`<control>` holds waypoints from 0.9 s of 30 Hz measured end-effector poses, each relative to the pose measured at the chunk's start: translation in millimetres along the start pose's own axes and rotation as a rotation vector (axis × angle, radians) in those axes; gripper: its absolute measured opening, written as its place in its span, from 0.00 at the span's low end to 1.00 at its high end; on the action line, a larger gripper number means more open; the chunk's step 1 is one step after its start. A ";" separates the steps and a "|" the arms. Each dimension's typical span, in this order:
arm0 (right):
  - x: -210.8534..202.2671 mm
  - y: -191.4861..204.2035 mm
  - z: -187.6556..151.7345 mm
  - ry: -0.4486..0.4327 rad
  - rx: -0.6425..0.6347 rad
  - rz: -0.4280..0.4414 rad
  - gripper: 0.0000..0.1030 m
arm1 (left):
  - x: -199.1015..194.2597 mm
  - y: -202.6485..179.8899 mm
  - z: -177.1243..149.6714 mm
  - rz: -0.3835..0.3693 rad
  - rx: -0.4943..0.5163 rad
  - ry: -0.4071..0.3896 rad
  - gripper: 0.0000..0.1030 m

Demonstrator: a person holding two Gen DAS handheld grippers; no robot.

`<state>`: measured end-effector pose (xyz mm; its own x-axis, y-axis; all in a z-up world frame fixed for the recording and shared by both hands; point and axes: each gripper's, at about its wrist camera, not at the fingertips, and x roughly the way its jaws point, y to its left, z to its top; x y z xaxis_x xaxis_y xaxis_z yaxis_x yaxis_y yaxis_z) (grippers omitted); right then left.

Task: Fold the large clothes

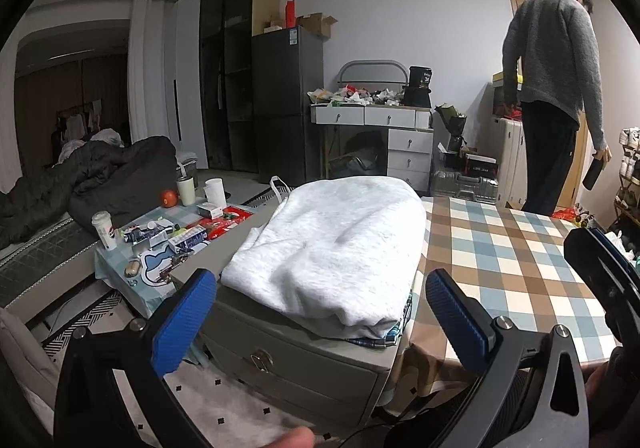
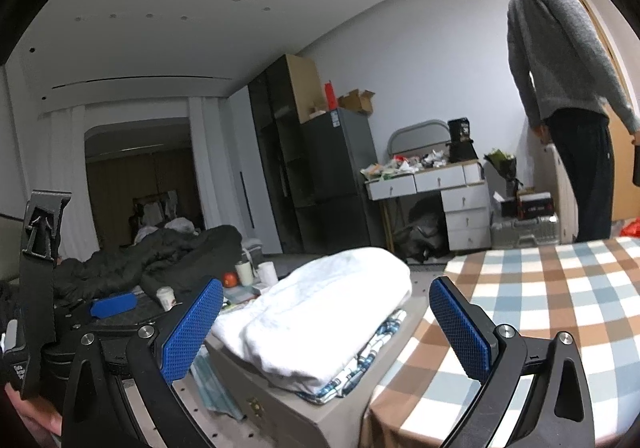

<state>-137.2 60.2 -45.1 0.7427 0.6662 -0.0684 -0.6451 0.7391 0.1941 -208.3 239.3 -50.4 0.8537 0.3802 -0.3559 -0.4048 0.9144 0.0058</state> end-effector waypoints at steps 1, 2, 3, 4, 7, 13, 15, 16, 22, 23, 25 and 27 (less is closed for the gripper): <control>0.5 -1.7 -0.5 0.004 0.007 -0.004 1.00 | -0.3 -0.3 0.2 -0.003 -0.001 0.003 0.99; 0.9 -3.0 -0.9 0.006 0.013 -0.005 1.00 | -0.5 -1.2 -0.1 -0.003 -0.001 0.004 0.99; 1.4 -4.6 -1.8 0.010 0.021 -0.004 1.00 | -1.5 -2.0 0.0 0.001 -0.001 0.003 0.99; 1.7 -5.8 -2.3 0.014 0.028 -0.005 1.00 | -1.7 -2.6 0.0 0.003 0.002 0.001 0.99; 1.4 -7.7 -2.3 0.018 0.041 -0.004 1.00 | -2.1 -4.7 0.3 0.004 0.007 0.005 0.99; -4.3 -3.5 -0.9 -0.003 0.016 -0.009 1.00 | -3.7 -7.9 -0.9 0.000 0.009 0.012 0.99; -5.7 -1.4 -0.3 -0.007 0.006 -0.009 1.00 | -4.2 -8.2 -0.9 -0.001 0.010 0.012 0.99; -6.4 -0.1 -0.2 -0.008 0.000 -0.011 1.00 | -4.5 -8.3 -1.0 0.000 0.010 0.012 0.99; -7.6 3.9 -1.5 -0.006 -0.020 -0.015 1.00 | -4.3 -9.6 -0.3 -0.001 0.011 0.017 0.99; -7.7 4.2 -1.6 -0.004 -0.019 -0.015 1.00 | -4.6 -9.7 -0.8 -0.001 0.010 0.017 0.99; -8.1 4.3 -2.4 -0.003 -0.017 -0.013 1.00 | -4.8 -9.8 -0.5 -0.001 0.012 0.018 0.99; -8.2 4.5 -2.3 -0.003 -0.018 -0.013 1.00 | -5.4 -10.3 -0.6 0.000 0.016 0.019 0.99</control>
<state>-146.6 58.3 -45.9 0.7516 0.6561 -0.0679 -0.6384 0.7495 0.1754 -209.0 227.7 -49.1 0.8473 0.3774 -0.3737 -0.3993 0.9166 0.0202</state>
